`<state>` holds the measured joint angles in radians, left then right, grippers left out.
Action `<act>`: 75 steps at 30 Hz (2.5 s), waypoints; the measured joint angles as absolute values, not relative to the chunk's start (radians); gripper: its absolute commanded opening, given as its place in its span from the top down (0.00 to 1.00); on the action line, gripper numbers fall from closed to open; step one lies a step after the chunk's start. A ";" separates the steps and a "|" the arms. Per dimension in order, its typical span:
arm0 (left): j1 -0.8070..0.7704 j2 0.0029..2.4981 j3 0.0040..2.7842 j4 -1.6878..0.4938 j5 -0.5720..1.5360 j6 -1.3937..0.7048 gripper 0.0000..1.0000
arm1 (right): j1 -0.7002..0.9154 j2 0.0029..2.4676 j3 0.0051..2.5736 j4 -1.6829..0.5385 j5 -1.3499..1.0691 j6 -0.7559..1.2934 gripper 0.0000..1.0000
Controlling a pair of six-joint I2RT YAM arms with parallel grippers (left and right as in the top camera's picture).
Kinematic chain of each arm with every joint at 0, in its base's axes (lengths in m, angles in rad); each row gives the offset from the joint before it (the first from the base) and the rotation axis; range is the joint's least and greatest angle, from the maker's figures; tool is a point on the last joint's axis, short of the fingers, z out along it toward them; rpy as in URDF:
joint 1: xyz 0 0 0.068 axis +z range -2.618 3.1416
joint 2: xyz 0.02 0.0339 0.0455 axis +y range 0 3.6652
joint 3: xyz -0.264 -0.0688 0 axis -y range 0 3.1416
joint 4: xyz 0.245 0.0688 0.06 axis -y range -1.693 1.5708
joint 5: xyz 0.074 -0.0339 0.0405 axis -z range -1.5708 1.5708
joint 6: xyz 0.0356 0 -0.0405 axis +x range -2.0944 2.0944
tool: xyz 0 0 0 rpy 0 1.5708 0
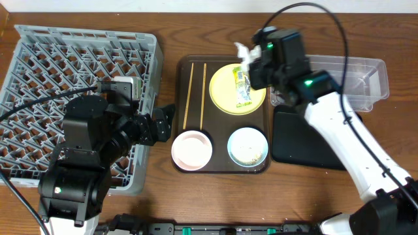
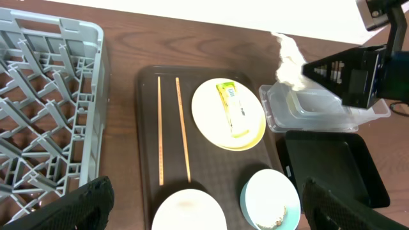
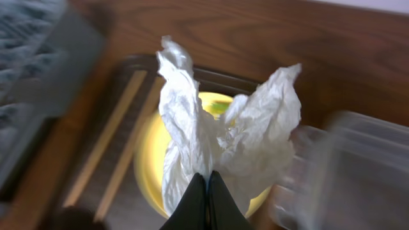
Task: Sort waste into correct bins and load items into the dishwasher
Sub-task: 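Carry the foil with the right gripper into the clear bin and release, then grasp the green snack wrapper on the yellow plate with the right gripper, then carry the wrapper with the right gripper into the clear bin and release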
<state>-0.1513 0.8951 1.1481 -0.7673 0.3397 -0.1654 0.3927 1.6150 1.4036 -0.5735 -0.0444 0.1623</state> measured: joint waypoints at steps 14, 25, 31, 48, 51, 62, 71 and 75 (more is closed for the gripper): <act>-0.151 0.895 1.148 -0.768 0.340 -0.165 0.06 | 0.103 1.659 1.403 -0.705 -0.058 0.155 0.08; -0.151 0.895 1.148 -0.768 0.342 -0.165 0.06 | 0.348 1.703 1.404 -0.570 -0.149 0.147 0.21; -0.151 0.895 1.148 -0.768 0.342 -0.165 0.06 | 0.471 1.927 1.405 -0.485 0.057 0.182 0.34; -0.151 0.895 1.148 -0.768 0.342 -0.165 0.06 | 0.456 2.022 1.402 -0.481 0.068 0.245 0.99; -0.151 0.895 1.148 -0.768 0.342 -0.165 0.06 | 0.420 1.897 1.400 -0.513 0.025 0.245 0.99; -0.151 0.895 1.148 -0.768 0.342 -0.165 0.06 | 0.095 1.696 1.413 -0.741 -0.006 0.271 0.99; -0.151 0.895 1.148 -0.768 0.342 -0.165 0.06 | 0.028 1.756 1.409 -0.738 -0.034 0.394 0.43; -0.151 0.895 1.148 -0.768 0.342 -0.165 0.06 | 0.029 1.756 1.409 -0.698 -0.107 0.422 0.43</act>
<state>-0.1513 0.8951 1.1481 -0.7677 0.3416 -0.1654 0.0288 1.7561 1.4094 -0.6983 -0.1070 0.4217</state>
